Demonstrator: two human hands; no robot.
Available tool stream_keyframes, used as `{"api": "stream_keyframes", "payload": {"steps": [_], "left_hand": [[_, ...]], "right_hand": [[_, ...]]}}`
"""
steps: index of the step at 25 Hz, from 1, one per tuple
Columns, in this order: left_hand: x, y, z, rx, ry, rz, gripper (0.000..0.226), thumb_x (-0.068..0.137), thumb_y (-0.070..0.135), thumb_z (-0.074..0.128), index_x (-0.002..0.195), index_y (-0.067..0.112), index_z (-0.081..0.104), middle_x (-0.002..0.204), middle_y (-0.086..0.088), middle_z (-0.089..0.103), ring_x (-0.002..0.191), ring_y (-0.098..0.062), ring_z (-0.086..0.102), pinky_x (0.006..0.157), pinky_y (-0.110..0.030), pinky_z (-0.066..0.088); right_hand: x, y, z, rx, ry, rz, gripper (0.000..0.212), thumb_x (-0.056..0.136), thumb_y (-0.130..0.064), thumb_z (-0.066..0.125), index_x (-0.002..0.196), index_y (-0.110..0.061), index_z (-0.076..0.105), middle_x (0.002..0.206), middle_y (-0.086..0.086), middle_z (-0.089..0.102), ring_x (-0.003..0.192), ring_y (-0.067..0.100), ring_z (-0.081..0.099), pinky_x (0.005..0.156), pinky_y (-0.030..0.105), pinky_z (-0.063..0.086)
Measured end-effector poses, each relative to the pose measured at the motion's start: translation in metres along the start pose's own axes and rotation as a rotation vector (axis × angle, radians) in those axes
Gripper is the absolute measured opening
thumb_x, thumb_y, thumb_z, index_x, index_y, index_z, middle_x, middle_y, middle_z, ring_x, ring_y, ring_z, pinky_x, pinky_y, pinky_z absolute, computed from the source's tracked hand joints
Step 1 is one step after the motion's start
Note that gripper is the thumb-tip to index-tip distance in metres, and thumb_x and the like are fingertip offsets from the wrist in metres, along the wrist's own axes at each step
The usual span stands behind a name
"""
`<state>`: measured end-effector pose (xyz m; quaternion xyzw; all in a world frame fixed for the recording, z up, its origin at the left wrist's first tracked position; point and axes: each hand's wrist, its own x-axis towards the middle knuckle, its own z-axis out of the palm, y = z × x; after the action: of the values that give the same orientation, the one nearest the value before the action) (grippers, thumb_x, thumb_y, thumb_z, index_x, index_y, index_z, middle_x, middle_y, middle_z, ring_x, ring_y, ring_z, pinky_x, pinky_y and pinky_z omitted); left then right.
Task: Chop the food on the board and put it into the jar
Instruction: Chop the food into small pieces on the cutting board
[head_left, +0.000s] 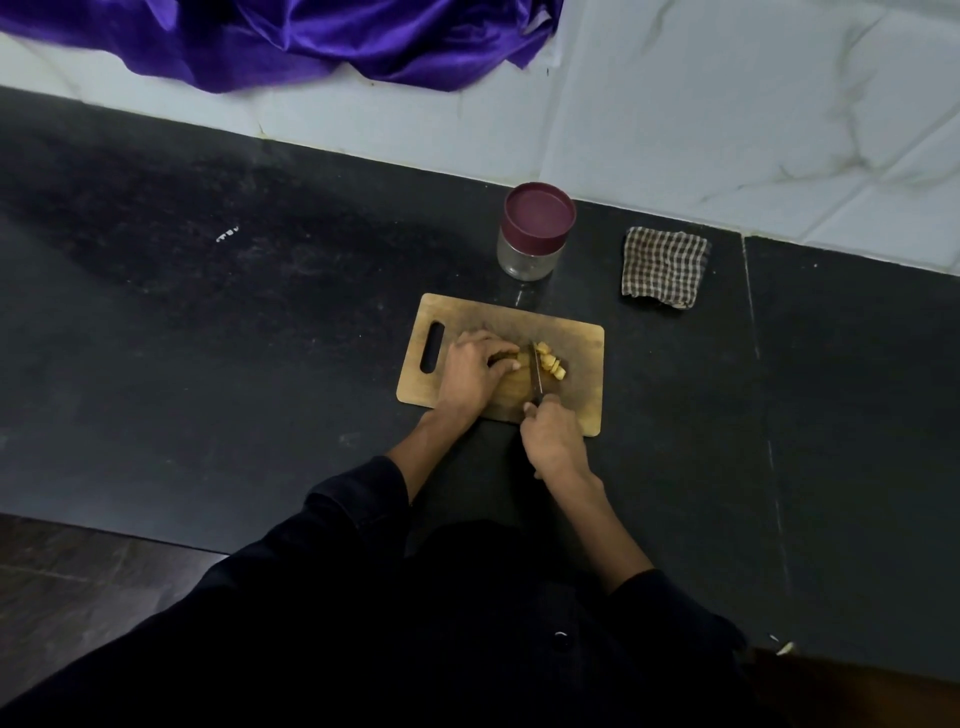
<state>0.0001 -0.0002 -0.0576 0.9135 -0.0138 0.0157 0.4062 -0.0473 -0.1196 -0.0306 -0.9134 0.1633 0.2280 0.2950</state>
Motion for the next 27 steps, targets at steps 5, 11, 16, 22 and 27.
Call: {"api": "stream_keyframes", "payload": {"steps": [5,11,16,22,27], "left_hand": [[0.001,-0.002,-0.004,-0.004,-0.045,0.02,0.027,0.083,0.018,0.07,0.11,0.014,0.069,0.113,-0.003,0.066,0.107,-0.014,0.055,0.096,-0.025,0.04],[0.004,-0.001,-0.007,-0.006,-0.07,0.026,0.025,0.084,0.013,0.068,0.109,0.01,0.07,0.113,-0.005,0.067,0.108,-0.017,0.057,0.099,-0.03,0.043],[0.003,-0.001,-0.006,-0.015,-0.064,0.034,0.023,0.083,0.013,0.069,0.106,0.012,0.071,0.109,-0.003,0.068,0.104,-0.015,0.058,0.097,-0.032,0.045],[0.003,-0.002,-0.006,-0.026,-0.057,0.032,0.022,0.083,0.013,0.069,0.106,0.012,0.071,0.11,-0.003,0.068,0.106,-0.015,0.058,0.098,-0.03,0.044],[0.002,-0.001,-0.006,-0.023,-0.049,0.041,0.023,0.083,0.011,0.069,0.106,0.01,0.071,0.11,-0.005,0.068,0.106,-0.016,0.058,0.099,-0.032,0.044]], "right_hand": [[-0.002,0.004,-0.01,0.029,0.008,-0.018,0.02,0.104,-0.031,0.039,0.108,-0.013,0.047,0.086,0.001,0.051,0.082,0.029,0.066,0.074,0.05,0.058],[-0.005,0.003,-0.007,-0.017,-0.081,-0.062,0.018,0.104,-0.031,0.039,0.105,-0.015,0.048,0.086,0.001,0.054,0.081,0.025,0.065,0.074,0.048,0.059],[-0.003,0.008,-0.008,-0.109,-0.035,-0.035,0.025,0.104,-0.029,0.041,0.114,-0.01,0.053,0.096,0.005,0.057,0.086,0.02,0.058,0.074,0.039,0.05],[-0.003,0.012,-0.009,-0.022,-0.045,-0.029,0.018,0.103,-0.032,0.04,0.102,-0.016,0.047,0.092,0.004,0.054,0.09,0.027,0.064,0.08,0.051,0.056],[-0.004,0.004,-0.005,0.001,-0.053,-0.071,0.014,0.104,-0.032,0.04,0.101,-0.019,0.044,0.084,-0.002,0.049,0.084,0.024,0.064,0.076,0.049,0.058]]}}
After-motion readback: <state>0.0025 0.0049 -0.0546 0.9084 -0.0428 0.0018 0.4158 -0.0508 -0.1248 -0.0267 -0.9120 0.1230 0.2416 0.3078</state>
